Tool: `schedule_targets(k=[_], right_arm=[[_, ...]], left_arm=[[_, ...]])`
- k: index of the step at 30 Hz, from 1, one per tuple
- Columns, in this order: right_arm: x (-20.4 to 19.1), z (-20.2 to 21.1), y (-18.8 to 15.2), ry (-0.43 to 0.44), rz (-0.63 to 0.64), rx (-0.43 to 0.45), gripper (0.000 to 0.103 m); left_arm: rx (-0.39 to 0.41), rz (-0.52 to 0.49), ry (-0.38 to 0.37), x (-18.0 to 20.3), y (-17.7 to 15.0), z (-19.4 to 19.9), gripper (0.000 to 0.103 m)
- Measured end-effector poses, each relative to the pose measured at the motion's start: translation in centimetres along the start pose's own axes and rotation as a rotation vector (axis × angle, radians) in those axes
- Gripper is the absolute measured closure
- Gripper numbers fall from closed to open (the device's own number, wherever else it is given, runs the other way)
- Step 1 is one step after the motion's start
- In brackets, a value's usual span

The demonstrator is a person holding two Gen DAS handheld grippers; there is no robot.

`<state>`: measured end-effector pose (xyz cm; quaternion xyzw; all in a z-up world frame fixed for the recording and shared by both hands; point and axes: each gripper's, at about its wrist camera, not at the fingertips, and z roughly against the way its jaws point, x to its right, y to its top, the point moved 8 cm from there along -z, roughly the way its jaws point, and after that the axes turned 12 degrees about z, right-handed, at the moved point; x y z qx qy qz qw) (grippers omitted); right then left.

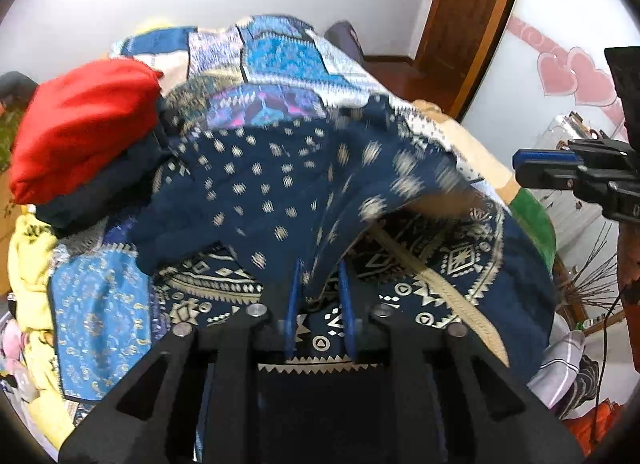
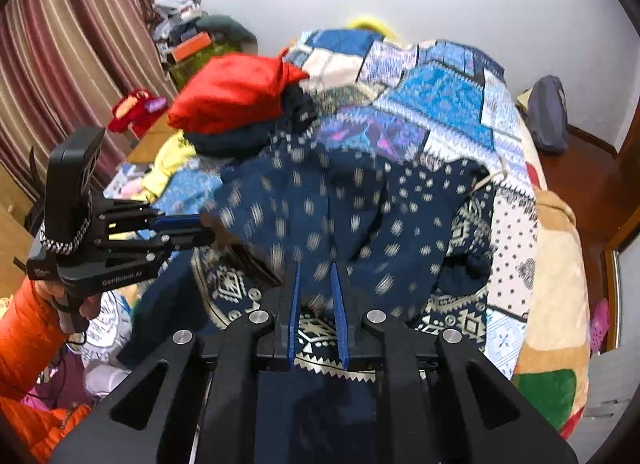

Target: Fold large clothes

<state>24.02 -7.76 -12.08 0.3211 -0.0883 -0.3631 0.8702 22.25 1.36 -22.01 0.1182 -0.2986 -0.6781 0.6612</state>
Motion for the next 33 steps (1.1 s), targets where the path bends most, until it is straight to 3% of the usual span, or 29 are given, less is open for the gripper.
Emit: schedule_targets(k=[2, 8, 13, 18, 21, 26, 33], right_arm=[[0.1, 1.0, 0.7, -0.004, -0.002, 0.036, 0.088], [1.4, 1.3, 2.1, -0.078, 0.001, 0.080, 0.085], [2.4, -0.2, 2.3, -0.084, -0.022, 0.062, 0.084], [2.6, -2.3, 2.3, -0.009, -0.107, 0.045, 0.084], [1.8, -3.5, 2.1, 0.019, -0.102, 0.032, 0.083], [1.2, -6.6, -0.1, -0.017, -0.052, -0.062, 0.068], [1.6, -9.8, -4.9, -0.037, -0.058, -0.211, 0.068]], left_arm=[[0.055, 0.002, 0.002, 0.0, 0.8, 1.7, 0.070], [0.153, 0.009, 0.043, -0.2, 3.5, 3.8, 0.070], [0.147, 0.055, 0.007, -0.2, 6.0, 2.6, 0.070], [0.113, 0.072, -0.045, 1.3, 7.4, 0.1, 0.070], [0.063, 0.054, -0.075, 2.5, 6.8, -1.9, 0.070], [0.001, -0.001, -0.008, 2.7, 3.6, -5.1, 0.070], [-0.093, 0.047, 0.034, 0.2, -1.2, -8.3, 0.066]])
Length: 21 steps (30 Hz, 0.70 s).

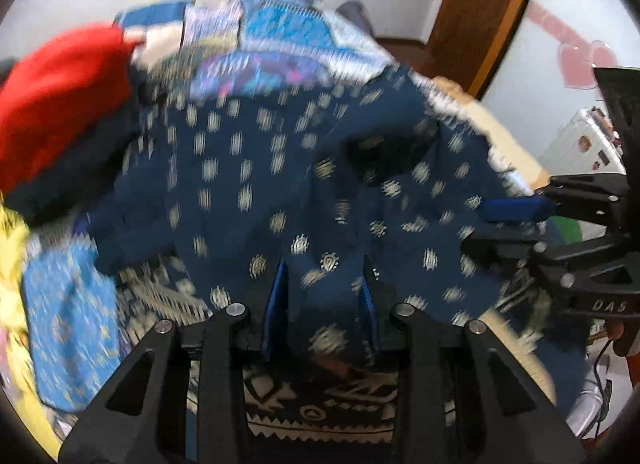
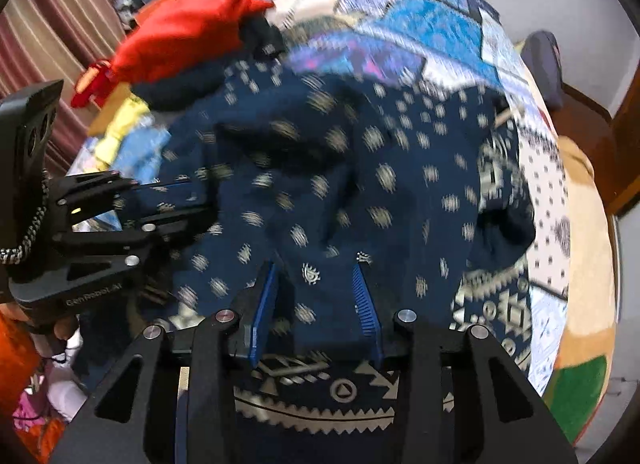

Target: Fold large clothes

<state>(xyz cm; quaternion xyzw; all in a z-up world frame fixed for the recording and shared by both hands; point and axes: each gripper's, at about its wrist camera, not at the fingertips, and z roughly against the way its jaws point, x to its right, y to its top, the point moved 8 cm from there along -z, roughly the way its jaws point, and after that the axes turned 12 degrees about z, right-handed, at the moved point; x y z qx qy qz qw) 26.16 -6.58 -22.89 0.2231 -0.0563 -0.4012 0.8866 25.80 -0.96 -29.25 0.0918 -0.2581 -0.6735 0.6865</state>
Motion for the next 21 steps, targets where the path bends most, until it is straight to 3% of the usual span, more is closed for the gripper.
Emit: schedule_targets(k=[4, 10, 15, 17, 21], right_arm=[[0.1, 0.4, -0.7, -0.017, -0.013, 0.014, 0.067], [0.8, 3.3, 0.2, -0.060, -0.006, 0.067, 0.067], [2.1, 6.1, 1.6, -0.096, -0.026, 0.143, 0.066], [3.1, 7.2, 2.1, -0.117, -0.045, 0.174, 0.060], [5.2, 8.6, 3.3, -0.175, -0.088, 0.241, 0.040]], left_arm=[[0.054, -0.009, 0.006, 0.1, -0.9, 0.4, 0.063], [0.058, -0.016, 0.014, 0.3, -0.5, 2.1, 0.061], [0.155, 0.042, -0.025, -1.1, 1.5, 6.2, 0.048], [0.192, 0.077, -0.026, -2.3, 2.3, 7.8, 0.044], [0.265, 0.173, 0.025, -6.6, 4.3, 9.6, 0.033]])
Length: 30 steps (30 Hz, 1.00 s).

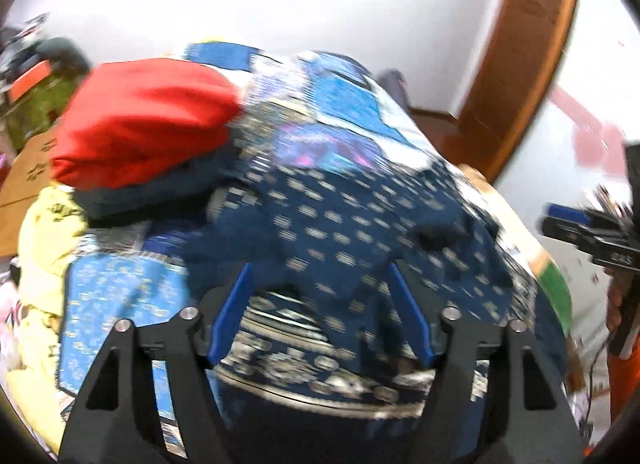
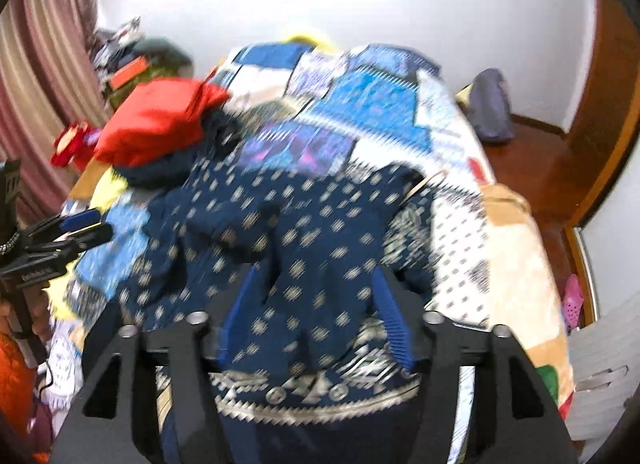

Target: Fold large clothes

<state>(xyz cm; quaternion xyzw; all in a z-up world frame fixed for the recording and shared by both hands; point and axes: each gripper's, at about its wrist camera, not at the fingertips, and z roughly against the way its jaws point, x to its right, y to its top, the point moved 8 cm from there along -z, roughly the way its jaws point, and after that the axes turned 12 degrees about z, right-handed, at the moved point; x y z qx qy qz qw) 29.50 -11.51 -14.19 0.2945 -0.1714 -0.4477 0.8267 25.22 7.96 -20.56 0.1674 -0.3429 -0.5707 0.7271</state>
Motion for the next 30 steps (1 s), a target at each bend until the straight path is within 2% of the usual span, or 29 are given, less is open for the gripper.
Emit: schedule_targets(k=[1, 5, 10, 13, 19, 22, 25, 30], right_arm=[[0.7, 0.0, 0.3, -0.018, -0.011, 0.012, 0.037], [3.4, -1.4, 0.8, -0.045, -0.057, 0.010, 0.037], [7.0, -5.6, -0.2, -0.073, -0.121, -0.071, 0.037], [8.9, -9.0, -1.4, -0.065, -0.159, -0.148, 0.037], [10.9, -13.6, -2.9, -0.003, -0.224, -0.227, 0.037], [11.3, -15.0, -2.9, 0.058, -0.266, -0.232, 0.037], [11.1, -16.4, -2.3, 0.114, -0.283, -0.219, 0.037], [10.9, -18.4, -1.5, 0.145, -0.257, -0.207, 0.037]], left_arm=[[0.007, 0.031, 0.021, -1.3, 0.6, -0.2, 0.033], [-0.029, 0.189, 0.075, -6.1, 2.1, -2.6, 0.033], [-0.145, 0.344, 0.063, -10.1, 1.0, -8.0, 0.032], [-0.189, 0.378, 0.038, -10.9, 0.2, -10.6, 0.032], [-0.246, 0.455, -0.041, -12.2, -0.3, -15.5, 0.032], [-0.243, 0.465, -0.101, -11.9, 0.3, -17.0, 0.032], [-0.211, 0.449, -0.117, -11.5, 1.3, -17.7, 0.032], [-0.213, 0.440, -0.139, -10.9, 2.1, -19.4, 0.031]])
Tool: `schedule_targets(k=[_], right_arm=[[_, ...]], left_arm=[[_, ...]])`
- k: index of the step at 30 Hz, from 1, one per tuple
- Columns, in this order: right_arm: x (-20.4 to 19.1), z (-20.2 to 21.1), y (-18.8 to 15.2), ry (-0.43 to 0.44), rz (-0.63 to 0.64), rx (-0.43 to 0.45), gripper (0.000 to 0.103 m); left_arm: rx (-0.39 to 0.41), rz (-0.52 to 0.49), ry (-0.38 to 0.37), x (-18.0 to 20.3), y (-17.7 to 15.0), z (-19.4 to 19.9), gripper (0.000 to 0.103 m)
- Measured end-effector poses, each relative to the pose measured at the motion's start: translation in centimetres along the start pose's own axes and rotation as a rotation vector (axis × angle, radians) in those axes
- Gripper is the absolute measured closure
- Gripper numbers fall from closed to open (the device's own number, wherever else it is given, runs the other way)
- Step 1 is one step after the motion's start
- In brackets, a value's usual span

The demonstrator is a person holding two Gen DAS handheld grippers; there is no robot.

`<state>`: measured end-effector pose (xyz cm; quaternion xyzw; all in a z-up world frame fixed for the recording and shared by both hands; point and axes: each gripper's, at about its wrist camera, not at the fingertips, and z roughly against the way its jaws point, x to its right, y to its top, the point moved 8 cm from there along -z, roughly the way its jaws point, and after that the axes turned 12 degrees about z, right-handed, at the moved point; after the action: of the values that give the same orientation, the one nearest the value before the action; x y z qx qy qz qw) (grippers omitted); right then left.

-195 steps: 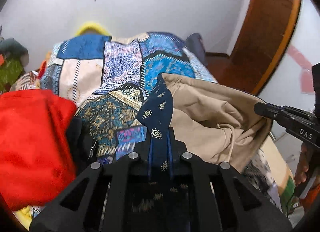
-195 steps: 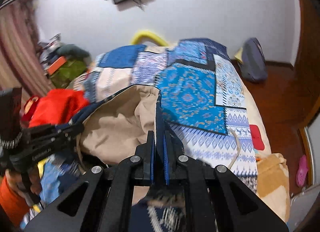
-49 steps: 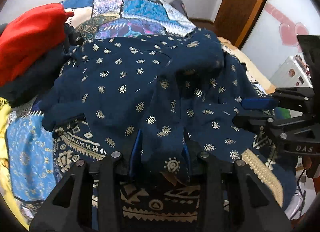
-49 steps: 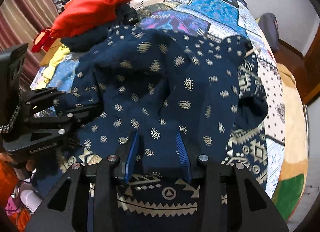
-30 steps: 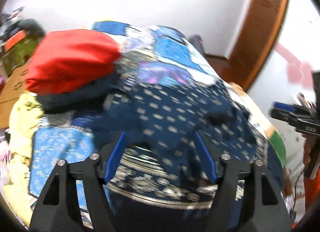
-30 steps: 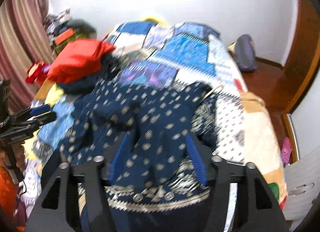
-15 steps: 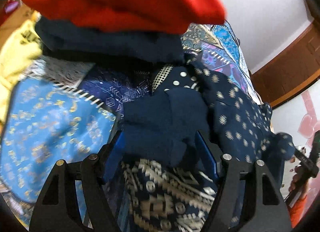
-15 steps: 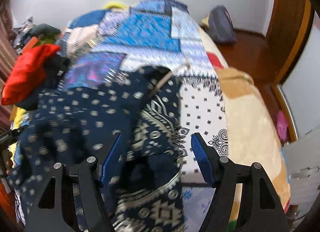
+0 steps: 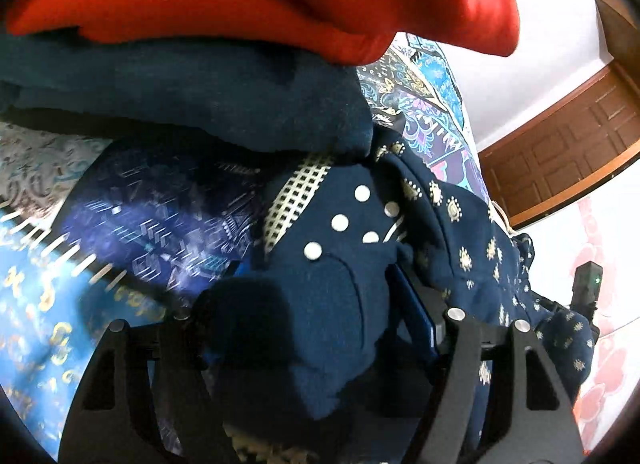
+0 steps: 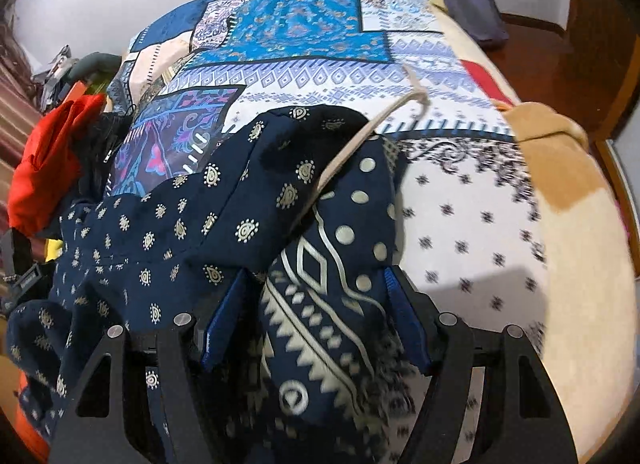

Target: Fold large clothes

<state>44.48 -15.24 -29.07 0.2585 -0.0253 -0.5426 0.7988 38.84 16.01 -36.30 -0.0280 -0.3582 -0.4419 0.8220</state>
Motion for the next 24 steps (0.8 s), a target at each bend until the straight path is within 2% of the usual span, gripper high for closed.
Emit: schedule_targets(k=[4, 5, 6, 7, 8, 9, 10, 12, 15, 20, 24], right_arm=[[0.6, -0.5, 0.5, 0.037, -0.053, 0.020, 0.036], [0.7, -0.4, 0.5, 0.041, -0.068, 0.024, 0.037], [0.6, -0.4, 0.5, 0.039, -0.074, 0.028, 0.042], [0.5, -0.3, 0.4, 0.041, -0.075, 0.029, 0.054], [0.3, -0.2, 0.3, 0.052, -0.077, 0.029, 0.060], [0.0, 0.0, 0.1, 0.072, -0.083, 0.026, 0.071], [-0.2, 0.3, 0.0, 0.083, -0.089, 0.024, 0.079], [-0.9, 1.4, 0.1, 0.089, -0.069, 0.053, 0.088], [-2.4, 4.3, 0.5, 0.072, -0.015, 0.127, 0.090], [-4.2, 9.4, 1.5, 0.039, 0.059, 0.216, 0.093], [-4.2, 12.8, 2.9, -0.005, 0.076, 0.283, 0.094]], left_arm=[[0.013, 0.021, -0.002, 0.2, 0.5, 0.0, 0.032], [0.021, 0.023, -0.009, 0.5, 0.4, 0.3, 0.035], [0.025, 0.017, -0.016, 0.8, 0.3, 0.6, 0.042], [0.026, 0.008, -0.021, 1.2, 0.1, 0.8, 0.045], [0.027, -0.005, -0.021, 1.6, -0.1, 1.1, 0.051], [0.014, -0.024, -0.033, 2.1, -0.5, 1.2, 0.064], [-0.006, -0.037, -0.038, 2.7, -1.1, 1.1, 0.067], [-0.001, -0.077, 0.004, 3.5, -1.6, 1.4, 0.074], [0.018, -0.157, 0.030, 5.4, -2.4, 2.6, 0.084], [0.102, -0.288, 0.021, 10.1, -2.7, 6.4, 0.089], [0.143, -0.370, -0.033, 14.3, -2.3, 8.4, 0.090]])
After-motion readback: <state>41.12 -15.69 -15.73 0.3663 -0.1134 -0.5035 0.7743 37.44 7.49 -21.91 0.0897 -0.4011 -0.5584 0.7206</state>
